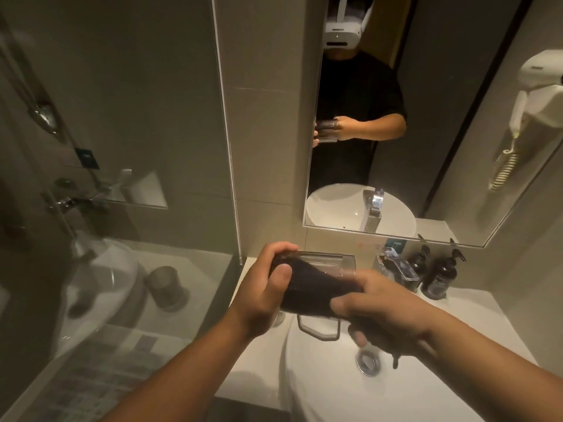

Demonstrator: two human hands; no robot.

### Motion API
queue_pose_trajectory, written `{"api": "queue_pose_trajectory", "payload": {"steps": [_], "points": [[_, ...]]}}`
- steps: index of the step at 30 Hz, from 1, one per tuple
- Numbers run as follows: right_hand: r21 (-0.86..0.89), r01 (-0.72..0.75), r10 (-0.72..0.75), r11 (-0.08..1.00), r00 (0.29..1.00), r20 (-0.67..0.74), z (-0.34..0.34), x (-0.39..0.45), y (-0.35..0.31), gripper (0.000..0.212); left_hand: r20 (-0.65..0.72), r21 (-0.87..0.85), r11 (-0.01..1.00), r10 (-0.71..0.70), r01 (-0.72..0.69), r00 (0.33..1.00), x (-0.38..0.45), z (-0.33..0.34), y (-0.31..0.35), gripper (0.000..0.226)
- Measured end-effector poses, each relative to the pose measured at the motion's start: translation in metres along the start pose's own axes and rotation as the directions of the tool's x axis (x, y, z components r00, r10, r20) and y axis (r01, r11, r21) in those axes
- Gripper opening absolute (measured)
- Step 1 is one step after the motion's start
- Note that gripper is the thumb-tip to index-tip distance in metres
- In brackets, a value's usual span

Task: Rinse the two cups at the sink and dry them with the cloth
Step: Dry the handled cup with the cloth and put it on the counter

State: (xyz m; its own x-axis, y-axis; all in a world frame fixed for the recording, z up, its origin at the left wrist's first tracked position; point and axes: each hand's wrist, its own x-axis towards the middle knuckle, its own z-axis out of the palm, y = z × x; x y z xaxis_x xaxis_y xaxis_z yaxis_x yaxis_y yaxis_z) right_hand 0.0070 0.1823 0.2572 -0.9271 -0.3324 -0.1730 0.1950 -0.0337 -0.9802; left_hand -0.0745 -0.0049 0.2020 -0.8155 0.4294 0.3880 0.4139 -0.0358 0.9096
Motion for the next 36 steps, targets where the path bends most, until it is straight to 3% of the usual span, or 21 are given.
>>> {"api": "queue_pose_trajectory", "payload": {"steps": [2,5,8,9,12,14,16,17,19,22,26,30,32,33,36], "points": [[0.191,-0.013,0.019,0.981,0.999,-0.029,-0.004,0.001,0.001,0.052,0.005,0.059,0.995,0.085,-0.086,0.996,0.002,-0.003,-0.004,0.033],[0.362,0.05,-0.007,0.931,0.993,-0.119,-0.008,-0.004,-0.005,0.049,-0.079,-0.028,0.995,0.095,-0.098,0.992,0.003,-0.008,-0.011,0.032],[0.418,0.207,-0.068,0.885,0.944,-0.323,-0.026,-0.014,-0.011,0.051,-0.274,-0.29,0.954,-0.156,0.073,0.949,0.005,-0.013,-0.017,0.032],[0.371,0.272,-0.126,0.888,0.919,-0.374,-0.032,-0.019,-0.013,0.052,-0.284,-0.455,0.876,-0.314,0.161,0.906,0.005,-0.014,-0.017,0.038],[0.162,0.447,-0.307,0.88,0.794,-0.524,-0.035,-0.026,-0.007,0.039,-0.103,-0.824,0.452,-0.711,0.341,0.695,0.006,-0.012,-0.014,0.067],[-0.041,0.488,-0.408,0.872,0.679,-0.61,-0.02,-0.022,0.009,0.031,-0.002,-0.875,0.3,-0.788,0.381,0.616,0.004,-0.002,-0.015,0.078],[-0.494,0.366,-0.611,0.789,0.552,-0.567,0.004,-0.014,0.025,0.038,0.086,-0.867,0.241,-0.789,0.435,0.608,0.001,0.012,-0.013,0.078],[-0.688,0.284,-0.703,0.668,0.544,-0.458,0.013,-0.009,0.033,0.043,0.126,-0.853,0.238,-0.77,0.465,0.625,0.0,0.019,-0.012,0.075],[-0.834,0.235,-0.764,0.499,0.573,-0.296,0.024,-0.001,0.049,0.045,0.159,-0.819,0.288,-0.718,0.497,0.678,-0.003,0.026,-0.011,0.073],[-0.843,0.228,-0.775,0.486,0.559,-0.296,0.027,0.002,0.054,0.028,0.132,-0.737,0.443,-0.645,0.51,0.753,-0.004,0.02,-0.015,0.061],[-0.836,0.186,-0.771,0.516,0.526,-0.359,0.027,0.006,0.05,0.02,0.141,-0.599,0.593,-0.583,0.538,0.8,-0.001,0.01,-0.01,0.049],[-0.765,0.301,-0.774,0.57,0.51,-0.376,0.032,0.013,0.039,0.044,0.21,-0.403,0.719,-0.53,0.567,0.821,0.001,0.01,0.0,0.053],[-0.778,0.272,-0.747,0.566,0.569,-0.344,0.031,0.014,0.034,0.06,0.19,-0.385,0.744,-0.514,0.546,0.836,0.005,0.008,0.001,0.058],[-0.816,0.251,-0.753,0.521,0.586,-0.3,0.031,0.016,0.033,0.063,0.193,-0.385,0.747,-0.51,0.542,0.838,0.006,0.007,0.001,0.061],[-0.948,0.179,-0.833,0.263,0.538,-0.13,0.036,0.022,0.032,0.056,0.26,-0.42,0.724,-0.482,0.548,0.837,0.011,0.009,0.003,0.071]]}}
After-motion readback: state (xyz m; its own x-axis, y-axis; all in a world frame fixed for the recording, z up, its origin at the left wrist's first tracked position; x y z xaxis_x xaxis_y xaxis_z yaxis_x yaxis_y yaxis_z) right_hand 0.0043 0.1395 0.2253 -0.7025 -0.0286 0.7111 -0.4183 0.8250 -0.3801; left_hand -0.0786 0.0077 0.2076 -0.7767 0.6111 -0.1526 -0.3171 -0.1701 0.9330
